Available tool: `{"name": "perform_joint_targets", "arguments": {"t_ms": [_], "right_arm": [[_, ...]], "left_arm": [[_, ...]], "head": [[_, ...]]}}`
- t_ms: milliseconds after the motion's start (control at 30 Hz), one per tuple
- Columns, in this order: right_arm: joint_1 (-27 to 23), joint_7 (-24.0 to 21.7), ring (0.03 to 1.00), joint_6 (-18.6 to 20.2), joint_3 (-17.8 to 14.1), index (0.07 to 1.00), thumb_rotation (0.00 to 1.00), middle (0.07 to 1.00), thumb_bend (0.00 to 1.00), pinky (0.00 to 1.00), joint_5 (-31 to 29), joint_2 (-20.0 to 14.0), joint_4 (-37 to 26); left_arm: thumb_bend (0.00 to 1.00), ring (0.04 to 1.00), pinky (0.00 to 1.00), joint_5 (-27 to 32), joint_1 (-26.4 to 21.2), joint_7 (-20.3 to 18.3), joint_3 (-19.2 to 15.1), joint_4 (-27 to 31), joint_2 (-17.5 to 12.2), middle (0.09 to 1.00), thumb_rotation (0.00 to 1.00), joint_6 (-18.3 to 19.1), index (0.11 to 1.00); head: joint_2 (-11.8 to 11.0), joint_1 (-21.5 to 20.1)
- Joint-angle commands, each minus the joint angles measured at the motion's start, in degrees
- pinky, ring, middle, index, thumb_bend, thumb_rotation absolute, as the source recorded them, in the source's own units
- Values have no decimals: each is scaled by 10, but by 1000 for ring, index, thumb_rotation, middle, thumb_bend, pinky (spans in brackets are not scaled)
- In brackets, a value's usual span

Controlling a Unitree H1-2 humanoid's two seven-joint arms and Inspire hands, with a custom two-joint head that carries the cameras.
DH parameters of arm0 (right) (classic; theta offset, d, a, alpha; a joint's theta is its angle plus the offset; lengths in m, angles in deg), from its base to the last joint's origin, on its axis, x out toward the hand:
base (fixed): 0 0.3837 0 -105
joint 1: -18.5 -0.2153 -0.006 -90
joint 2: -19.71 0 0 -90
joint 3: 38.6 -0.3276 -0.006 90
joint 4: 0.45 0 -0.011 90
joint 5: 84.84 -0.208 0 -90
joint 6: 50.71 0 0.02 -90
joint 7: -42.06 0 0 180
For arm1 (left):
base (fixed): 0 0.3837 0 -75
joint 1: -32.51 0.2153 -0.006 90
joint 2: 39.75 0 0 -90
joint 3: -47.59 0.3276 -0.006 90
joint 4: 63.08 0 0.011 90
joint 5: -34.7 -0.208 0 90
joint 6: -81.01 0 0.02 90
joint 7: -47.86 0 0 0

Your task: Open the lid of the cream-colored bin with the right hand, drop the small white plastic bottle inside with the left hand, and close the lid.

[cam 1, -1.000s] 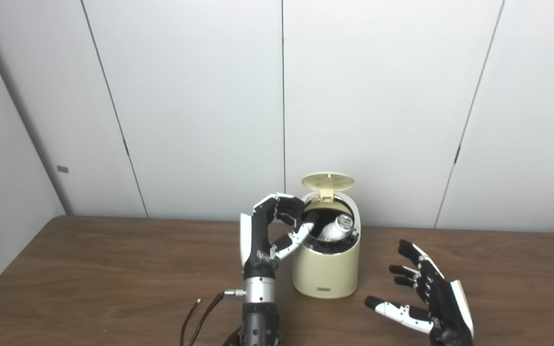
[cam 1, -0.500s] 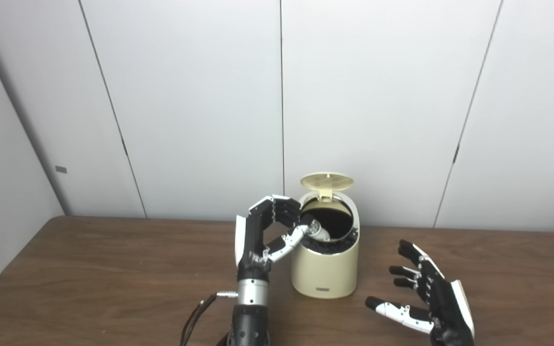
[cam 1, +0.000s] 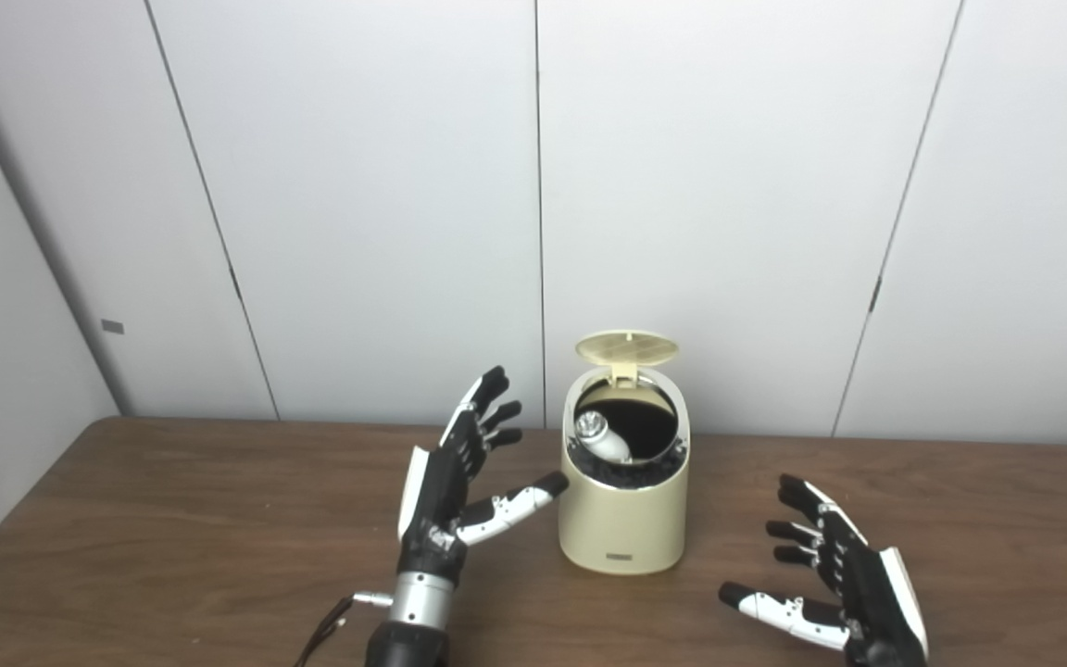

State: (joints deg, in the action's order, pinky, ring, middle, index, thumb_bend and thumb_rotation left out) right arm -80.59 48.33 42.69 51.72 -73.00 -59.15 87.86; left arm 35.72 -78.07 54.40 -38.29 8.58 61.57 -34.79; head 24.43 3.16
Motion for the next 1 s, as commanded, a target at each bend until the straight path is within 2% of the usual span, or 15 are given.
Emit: {"name": "perform_joint_targets", "arguments": {"t_ms": [0,133,233,300,433,567,600,767,867,967], "right_arm": [[-26,-2,758,-35,-1,854,130,870,772,675,-3,-4,-9],[-50,-6,761,-30,1,849,162,862,791,684,10,-20,-20],[-82,-27,782,-19,10,845,169,857,762,688,23,-43,-40],[-110,-46,805,-14,18,856,227,869,732,680,31,-62,-46],[-173,-88,817,23,41,852,340,882,704,674,66,-100,-65],[-232,-130,816,81,65,837,322,873,790,662,101,-123,-81],[-243,-141,819,93,74,848,356,880,792,666,113,-130,-85],[-284,-192,867,146,97,874,393,907,788,731,141,-147,-104],[-302,-208,877,157,105,882,404,912,779,747,155,-150,-103],[-321,-225,876,160,119,885,467,899,766,750,176,-159,-93]], "left_arm": [[813,827,750,2,-14,-14,-12,29,-5,917,146,-11,940],[821,829,744,4,3,-34,-29,45,-14,916,149,-11,938],[842,821,717,0,16,-48,-35,51,-24,905,138,-11,926],[829,817,692,-8,22,-55,-36,49,-31,902,124,-11,924],[829,797,662,-12,31,-69,-35,44,-43,878,92,-6,899],[829,787,661,-33,34,-74,-32,37,-52,865,68,-3,880],[832,776,656,-41,35,-72,-32,37,-53,857,60,-1,872],[847,747,632,-64,38,-69,-31,34,-51,837,54,9,851],[843,740,637,-76,42,-68,-29,35,-50,823,56,21,847],[835,745,633,-84,45,-69,-27,34,-49,819,51,26,844]], "head": [[0,-2],[-4,-11],[-7,-18],[-13,-28],[-19,-38],[-24,-45],[-25,-46],[-27,-48],[-28,-47],[-29,-48]]}}
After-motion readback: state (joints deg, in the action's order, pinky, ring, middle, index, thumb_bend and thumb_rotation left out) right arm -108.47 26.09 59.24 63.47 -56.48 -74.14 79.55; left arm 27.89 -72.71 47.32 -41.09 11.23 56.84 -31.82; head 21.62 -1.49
